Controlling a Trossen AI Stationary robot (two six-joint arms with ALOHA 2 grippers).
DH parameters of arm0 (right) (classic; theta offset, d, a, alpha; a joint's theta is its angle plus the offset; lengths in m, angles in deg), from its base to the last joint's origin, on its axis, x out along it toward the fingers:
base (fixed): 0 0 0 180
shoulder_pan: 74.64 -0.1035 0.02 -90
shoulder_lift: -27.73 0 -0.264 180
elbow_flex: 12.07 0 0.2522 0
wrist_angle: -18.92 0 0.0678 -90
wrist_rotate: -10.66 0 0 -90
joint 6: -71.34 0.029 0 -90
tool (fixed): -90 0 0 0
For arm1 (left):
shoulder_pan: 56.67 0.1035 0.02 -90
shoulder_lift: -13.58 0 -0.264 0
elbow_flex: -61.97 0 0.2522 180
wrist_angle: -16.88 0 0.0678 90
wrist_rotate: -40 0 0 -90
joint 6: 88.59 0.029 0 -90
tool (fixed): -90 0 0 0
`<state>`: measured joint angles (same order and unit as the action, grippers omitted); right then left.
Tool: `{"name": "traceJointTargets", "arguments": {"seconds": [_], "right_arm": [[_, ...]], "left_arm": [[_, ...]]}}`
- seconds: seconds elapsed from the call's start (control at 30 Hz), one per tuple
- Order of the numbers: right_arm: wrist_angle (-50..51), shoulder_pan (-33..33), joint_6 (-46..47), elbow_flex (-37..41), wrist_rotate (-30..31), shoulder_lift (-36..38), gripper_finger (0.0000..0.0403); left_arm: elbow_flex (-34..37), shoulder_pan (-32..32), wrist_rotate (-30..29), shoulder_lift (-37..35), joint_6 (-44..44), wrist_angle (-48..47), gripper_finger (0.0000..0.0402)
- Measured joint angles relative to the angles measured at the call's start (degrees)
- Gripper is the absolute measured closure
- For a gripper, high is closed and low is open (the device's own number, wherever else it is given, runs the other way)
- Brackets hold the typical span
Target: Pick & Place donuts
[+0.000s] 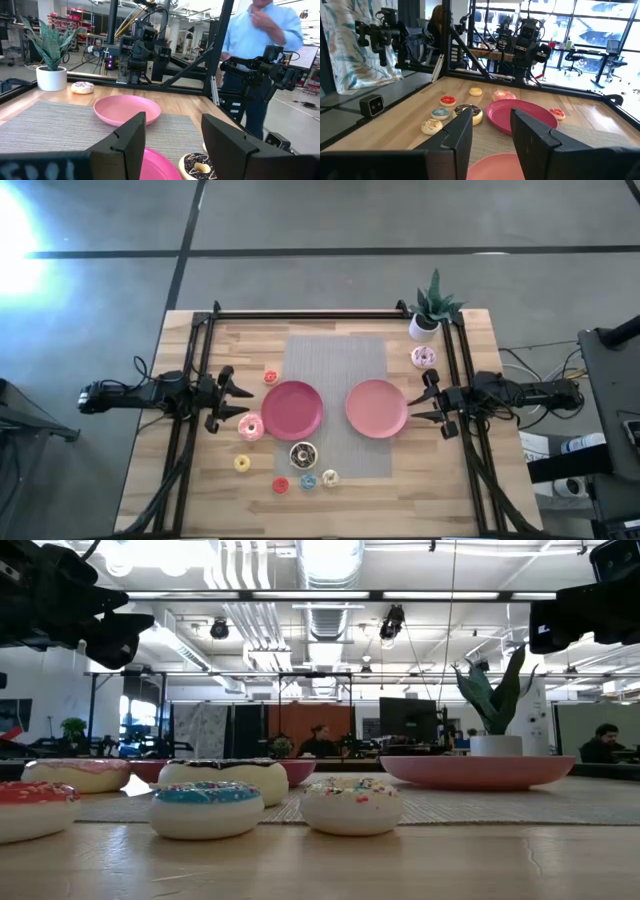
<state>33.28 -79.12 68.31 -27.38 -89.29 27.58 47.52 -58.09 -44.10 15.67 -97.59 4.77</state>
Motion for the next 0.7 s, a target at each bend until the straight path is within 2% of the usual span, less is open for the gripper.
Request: {"name": "traceJointTargets", "arguments": {"seconds": [0.63,0.7], "right_arm": [[-0.02,-0.01,0.0,-0.01,0.0,0.01,0.028],[-0.19,0.0,2.49,-0.01,-0.11,0.0,0.028]], "left_arm": [[0.0,-0.01,0.01,0.0,-0.01,0.0,0.0235],[0.02,0.0,0.0,0.0,-0.02,0.0,0.0235]]}}
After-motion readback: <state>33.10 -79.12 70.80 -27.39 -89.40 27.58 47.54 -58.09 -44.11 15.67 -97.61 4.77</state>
